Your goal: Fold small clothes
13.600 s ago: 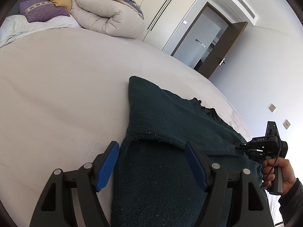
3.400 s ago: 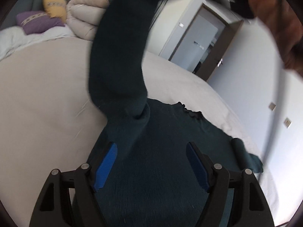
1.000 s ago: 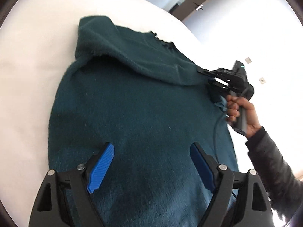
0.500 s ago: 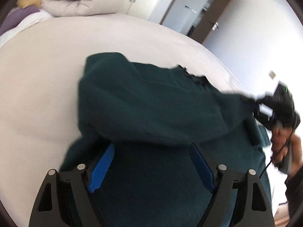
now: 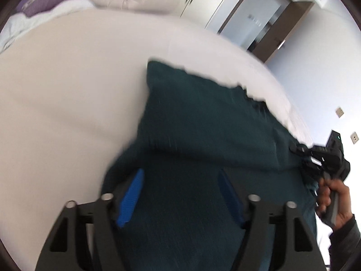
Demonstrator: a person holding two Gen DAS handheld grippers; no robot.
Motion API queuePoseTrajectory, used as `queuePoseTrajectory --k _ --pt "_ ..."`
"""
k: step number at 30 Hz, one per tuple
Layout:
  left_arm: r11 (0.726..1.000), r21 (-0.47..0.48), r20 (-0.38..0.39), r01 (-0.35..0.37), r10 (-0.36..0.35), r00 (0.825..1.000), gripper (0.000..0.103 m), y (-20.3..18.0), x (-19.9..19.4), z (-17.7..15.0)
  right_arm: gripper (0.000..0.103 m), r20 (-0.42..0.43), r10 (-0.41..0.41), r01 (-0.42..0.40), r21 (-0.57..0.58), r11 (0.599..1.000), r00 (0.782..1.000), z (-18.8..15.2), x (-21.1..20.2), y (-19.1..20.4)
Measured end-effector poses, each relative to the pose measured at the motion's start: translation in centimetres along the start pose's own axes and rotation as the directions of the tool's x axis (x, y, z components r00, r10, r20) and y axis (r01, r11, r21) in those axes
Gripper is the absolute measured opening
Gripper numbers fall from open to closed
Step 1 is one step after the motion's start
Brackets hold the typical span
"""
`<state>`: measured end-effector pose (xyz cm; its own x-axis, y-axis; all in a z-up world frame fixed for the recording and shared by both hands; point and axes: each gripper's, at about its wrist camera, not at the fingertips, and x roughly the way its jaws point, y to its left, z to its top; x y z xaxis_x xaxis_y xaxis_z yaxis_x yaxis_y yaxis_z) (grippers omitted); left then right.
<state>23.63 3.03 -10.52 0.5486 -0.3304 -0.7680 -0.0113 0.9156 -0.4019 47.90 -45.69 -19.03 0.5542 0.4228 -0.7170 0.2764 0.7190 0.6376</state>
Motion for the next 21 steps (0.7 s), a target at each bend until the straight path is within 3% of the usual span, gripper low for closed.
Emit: queuePoseTrajectory --k 3,6,8,9,11,15,17,19,21 --pt "0.998 0.065 -0.096 0.015 -0.009 0.995 0.078 -2.5 -2.1 -1.6 0.01 0.004 -0.042 0.043 -0.043 0.998 0.999 -0.3 -0.7 0.4" --pt "0.986 0.169 -0.009 -0.005 0.006 1.0 0.079 -5.1 -4.7 -1.5 0.023 0.082 -0.092 0.099 -0.088 0.991 0.992 -1.1 -2.9 0.9" --pt "0.973 0.227 0.082 -0.034 0.016 0.997 0.09 -7.1 -5.2 -0.3 0.062 0.128 -0.041 0.05 -0.068 0.996 0.991 -1.8 -4.6 0.5" --pt "0.967 0.25 0.115 -0.046 0.017 0.993 0.093 -8.0 -4.6 0.7 0.065 0.15 -0.027 0.036 -0.057 0.998 0.988 -2.1 -5.3 0.4" --pt "0.957 0.278 0.135 -0.082 0.046 0.99 0.095 -9.6 -2.0 2.7 0.065 0.208 0.009 0.0 -0.041 0.999 0.978 -2.9 -7.2 0.0" --pt "0.939 0.336 0.108 -0.076 0.041 0.993 0.095 -11.3 4.0 5.4 0.065 0.332 0.03 -0.065 0.095 0.993 0.943 -5.2 -12.3 -4.3" --pt "0.927 0.358 0.053 -0.111 0.098 0.994 0.092 -11.4 6.8 6.1 0.065 0.375 -0.014 -0.05 0.159 0.986 0.927 -5.9 -15.0 -7.8" --pt "0.936 0.337 0.009 -0.1 0.103 0.995 0.092 -11.0 8.8 6.2 0.065 0.416 -0.065 -0.034 0.225 0.974 0.907 -6.4 -16.4 -10.9" --pt "0.919 0.372 0.02 -0.134 0.136 0.991 0.096 -11.2 10.0 5.4 0.066 0.403 -0.029 -0.07 0.23 0.971 0.915 -6.5 -16.4 -12.0"
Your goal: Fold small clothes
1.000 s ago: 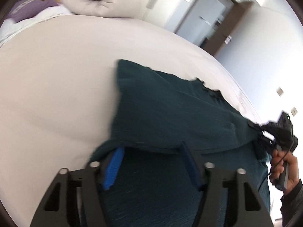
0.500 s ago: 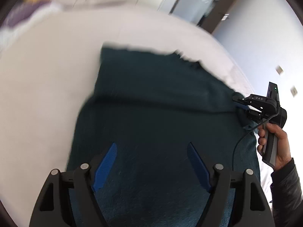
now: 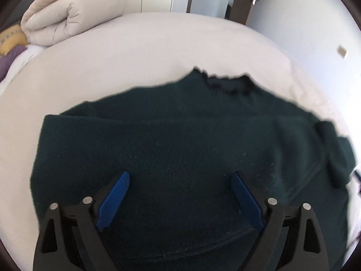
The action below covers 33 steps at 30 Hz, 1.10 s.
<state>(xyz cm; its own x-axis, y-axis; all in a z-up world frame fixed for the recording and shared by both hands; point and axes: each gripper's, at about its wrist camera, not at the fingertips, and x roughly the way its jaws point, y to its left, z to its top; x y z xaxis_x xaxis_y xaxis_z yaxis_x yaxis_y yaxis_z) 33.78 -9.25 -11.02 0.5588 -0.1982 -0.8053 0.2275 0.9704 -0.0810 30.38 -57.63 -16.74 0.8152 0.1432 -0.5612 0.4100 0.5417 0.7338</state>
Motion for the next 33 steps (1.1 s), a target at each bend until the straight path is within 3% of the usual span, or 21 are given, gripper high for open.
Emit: queuePoseTrajectory --k 3,5,7,9,11,12,13,16,19,21,22,25,29,33 --pt "0.999 0.03 0.007 -0.03 0.03 1.0 0.098 -1.0 0.0 0.0 0.066 -0.057 0.021 -0.029 -0.139 0.99 0.998 -0.8 1.4 2.9" --pt "1.0 -0.004 0.006 -0.002 0.002 1.0 0.097 -0.4 -0.7 0.1 0.066 -0.061 0.078 -0.082 -0.069 0.994 0.995 -0.8 2.2 3.1" --pt "1.0 -0.026 0.018 0.01 -0.009 1.0 0.092 -0.1 -2.0 -0.3 0.066 0.039 0.099 -0.103 0.109 0.989 0.994 -0.2 1.4 0.7" --pt "0.997 -0.05 0.058 0.05 -0.047 0.997 0.09 0.3 -3.3 -0.7 0.066 0.119 0.062 -0.089 0.241 0.966 0.991 0.6 -0.2 -2.5" --pt "0.998 -0.035 0.072 0.05 -0.047 0.996 0.091 0.1 -3.3 -0.8 0.066 0.13 -0.026 -0.008 0.257 0.966 0.991 1.3 -0.9 -4.4" --pt "0.999 -0.023 0.041 0.035 -0.034 0.999 0.091 -0.1 -2.6 -0.8 0.065 0.13 -0.052 0.017 0.254 0.967 0.99 1.6 -1.1 -5.3" --pt "1.0 -0.014 0.009 0.021 -0.021 1.0 0.091 -0.3 -1.7 -1.0 0.062 0.129 -0.057 0.021 0.269 0.963 0.99 1.7 -1.2 -5.8" --pt "0.998 0.043 0.02 -0.034 0.034 0.999 0.097 -1.5 -1.1 -1.5 0.06 0.121 -0.047 0.007 0.316 0.949 0.992 2.2 -0.1 -5.9" --pt "0.999 0.033 0.017 -0.023 0.023 1.0 0.097 -1.2 -1.1 -1.5 0.06 0.09 -0.007 -0.019 0.29 0.957 0.996 3.6 1.9 -5.1" --pt "0.999 0.034 0.017 -0.022 0.021 1.0 0.097 -1.1 -1.2 -1.9 0.044 0.068 0.018 -0.036 0.274 0.961 0.998 4.5 3.2 -4.5" --pt "0.999 0.036 0.018 -0.025 0.024 1.0 0.097 -1.1 -1.2 -1.9 0.021 0.049 0.016 -0.028 0.275 0.961 0.999 4.8 4.3 -4.2" --pt "0.999 0.034 0.024 -0.024 0.023 0.999 0.097 -1.4 -0.8 -1.9 0.008 0.065 -0.028 0.013 0.22 0.975 0.997 5.7 4.6 -3.3" --pt "0.999 0.033 0.029 -0.017 0.016 0.999 0.098 -1.6 -0.4 -1.8 0.008 0.115 -0.047 0.039 0.075 0.996 0.992 6.2 3.7 1.9" --pt "1.0 0.029 0.031 -0.006 0.005 1.0 0.098 -1.3 -0.5 -1.7 0.008 0.154 -0.016 0.034 -0.111 0.993 0.988 6.1 2.9 9.8"
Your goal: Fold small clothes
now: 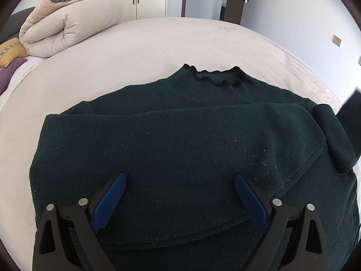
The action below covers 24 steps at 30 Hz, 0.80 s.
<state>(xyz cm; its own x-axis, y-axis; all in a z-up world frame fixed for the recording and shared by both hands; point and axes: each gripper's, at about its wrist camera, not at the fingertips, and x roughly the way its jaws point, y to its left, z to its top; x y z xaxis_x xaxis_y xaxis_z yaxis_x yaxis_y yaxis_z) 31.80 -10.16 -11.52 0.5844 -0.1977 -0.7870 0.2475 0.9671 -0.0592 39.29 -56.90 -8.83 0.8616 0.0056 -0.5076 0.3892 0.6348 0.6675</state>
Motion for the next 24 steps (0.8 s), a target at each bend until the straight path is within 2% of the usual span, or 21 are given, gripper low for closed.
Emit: queuePoseTrajectory --k 4,9,12,16,18,21,24 --pt "1.0 -0.014 0.008 0.018 -0.018 1.0 0.097 0.3 -0.3 0.1 0.008 -0.045 0.061 -0.067 -0.164 0.984 0.997 -1.0 1.3 8.7" --pt "0.993 -0.092 0.043 0.078 -0.075 0.996 0.097 2.7 -2.8 -0.1 0.008 -0.134 0.114 -0.146 -0.259 0.955 0.984 -4.9 3.4 16.8" --pt "0.98 -0.156 0.102 0.121 -0.106 0.989 0.097 5.5 -5.4 -0.2 0.008 -0.21 0.147 -0.211 -0.325 0.922 0.967 -9.9 4.5 22.3" --pt "0.967 -0.222 0.158 0.123 -0.089 0.983 0.097 9.3 -8.3 -0.9 0.008 -0.308 0.179 -0.293 -0.376 0.879 0.934 -17.6 5.1 28.5" --pt "0.955 -0.264 0.174 0.135 -0.09 0.981 0.097 11.4 -9.2 -1.2 0.008 -0.337 0.164 -0.302 -0.413 0.859 0.927 -21.8 5.8 31.5" --pt "0.937 -0.312 0.177 0.159 -0.108 0.978 0.097 13.6 -9.7 -1.7 0.008 -0.377 0.143 -0.312 -0.436 0.844 0.915 -27.6 6.1 33.8" --pt "0.914 -0.365 0.172 0.176 -0.12 0.978 0.097 15.2 -9.3 -2.2 0.008 -0.413 0.071 -0.301 -0.523 0.797 0.908 -33.1 8.2 35.9"
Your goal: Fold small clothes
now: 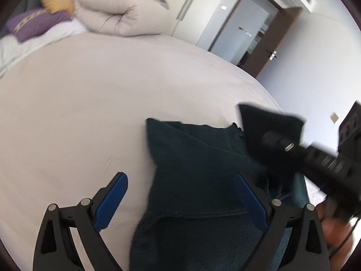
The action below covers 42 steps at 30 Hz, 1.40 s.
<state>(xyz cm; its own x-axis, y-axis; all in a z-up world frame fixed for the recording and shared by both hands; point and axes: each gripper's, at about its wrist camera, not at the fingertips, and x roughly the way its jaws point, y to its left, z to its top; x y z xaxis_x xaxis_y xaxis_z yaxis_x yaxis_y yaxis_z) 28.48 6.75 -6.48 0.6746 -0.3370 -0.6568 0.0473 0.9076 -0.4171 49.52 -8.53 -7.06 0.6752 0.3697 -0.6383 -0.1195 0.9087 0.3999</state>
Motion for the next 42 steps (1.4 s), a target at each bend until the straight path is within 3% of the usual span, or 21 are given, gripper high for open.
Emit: queuePoseTrajectory --k 2,3,4,6,9,10,11,13,16,19,21,23,25,27,33,37,40,42 --pt "0.999 -0.048 -0.011 0.017 -0.017 1.0 0.097 0.8 0.3 0.0 0.009 -0.07 -0.005 0.006 0.009 1.0 0.998 -1.3 4.4 0.0" --pt "0.998 -0.061 -0.017 0.019 -0.02 1.0 0.097 0.9 0.5 -0.1 0.009 -0.114 -0.001 0.003 0.017 1.0 0.993 -3.2 3.5 -3.3" --pt "0.998 -0.063 -0.026 0.02 -0.022 0.999 0.097 0.9 0.7 -0.2 0.009 -0.2 0.015 -0.007 0.043 0.999 0.98 -3.9 5.3 -4.0" --pt "0.998 -0.049 -0.054 0.029 -0.031 0.998 0.097 0.3 1.4 -0.4 0.011 -0.285 0.058 -0.033 0.094 0.995 0.957 -4.4 7.0 -6.1" --pt "0.999 -0.023 -0.06 0.046 -0.048 0.997 0.097 -0.9 1.9 -0.7 0.02 -0.211 0.094 -0.073 0.104 0.992 0.973 -5.3 5.1 -7.8" --pt "0.998 -0.019 -0.064 0.053 -0.054 0.996 0.097 -1.3 2.2 -0.7 0.03 -0.164 0.109 -0.09 0.119 0.989 0.98 -5.5 3.3 -8.8" --pt "0.998 -0.018 -0.069 0.056 -0.058 0.996 0.097 -1.6 2.5 -0.7 0.051 -0.112 0.124 -0.106 0.154 0.982 0.986 -5.9 1.2 -10.1" --pt "0.998 -0.013 -0.077 0.062 -0.063 0.995 0.097 -2.3 3.2 -0.8 0.068 -0.014 0.143 -0.135 0.233 0.963 0.99 -6.8 -3.3 -13.7" --pt "0.998 0.009 -0.059 0.06 -0.059 0.997 0.097 -3.5 3.2 -0.5 0.069 0.078 0.166 -0.183 0.372 0.91 0.983 -9.8 -8.5 -18.4" --pt "0.996 0.062 0.002 0.068 -0.068 0.998 0.098 -5.9 2.6 -0.3 0.069 0.103 0.115 -0.153 0.522 0.839 0.988 -13.9 -11.1 -22.2" --pt "0.992 0.12 -0.028 0.035 -0.031 0.999 0.099 -7.5 3.8 -0.1 0.069 0.109 0.129 -0.169 0.589 0.79 0.986 -15.6 -11.5 -24.5" --pt "0.982 0.188 -0.114 0.013 0.009 0.993 0.099 -8.7 6.2 -0.5 0.066 0.15 0.123 -0.191 0.622 0.759 0.981 -16.6 -11.6 -25.9" --pt "0.965 0.259 -0.13 -0.033 0.069 0.989 0.099 -9.2 8.2 -1.3 0.066 0.166 0.114 -0.195 0.637 0.746 0.98 -16.0 -11.2 -26.4" --pt "0.962 0.265 -0.122 -0.06 0.096 0.988 0.099 -9.2 9.1 -1.8 0.066 0.174 0.105 -0.194 0.644 0.74 0.979 -15.0 -10.7 -27.5" --pt "0.968 0.241 -0.081 -0.07 0.092 0.992 0.099 -8.6 9.4 -1.6 0.066 0.308 0.096 -0.293 0.695 0.657 0.946 -12.1 -12.3 -33.9" --pt "0.982 0.186 -0.067 -0.04 0.053 0.996 0.099 -8.0 9.3 -1.3 0.066 0.405 0.09 -0.375 0.711 0.594 0.91 -11.9 -13.9 -36.9" --pt "0.975 0.214 -0.054 -0.062 0.075 0.996 0.099 -8.3 9.7 -2.0 0.066 0.471 0.089 -0.439 0.717 0.541 0.878 -12.2 -14.3 -38.6" --pt "0.966 0.246 -0.054 -0.077 0.093 0.994 0.1 -8.7 10.2 -2.3 0.066 0.47 0.102 -0.445 0.713 0.543 0.877 -12.1 -13.8 -38.7"
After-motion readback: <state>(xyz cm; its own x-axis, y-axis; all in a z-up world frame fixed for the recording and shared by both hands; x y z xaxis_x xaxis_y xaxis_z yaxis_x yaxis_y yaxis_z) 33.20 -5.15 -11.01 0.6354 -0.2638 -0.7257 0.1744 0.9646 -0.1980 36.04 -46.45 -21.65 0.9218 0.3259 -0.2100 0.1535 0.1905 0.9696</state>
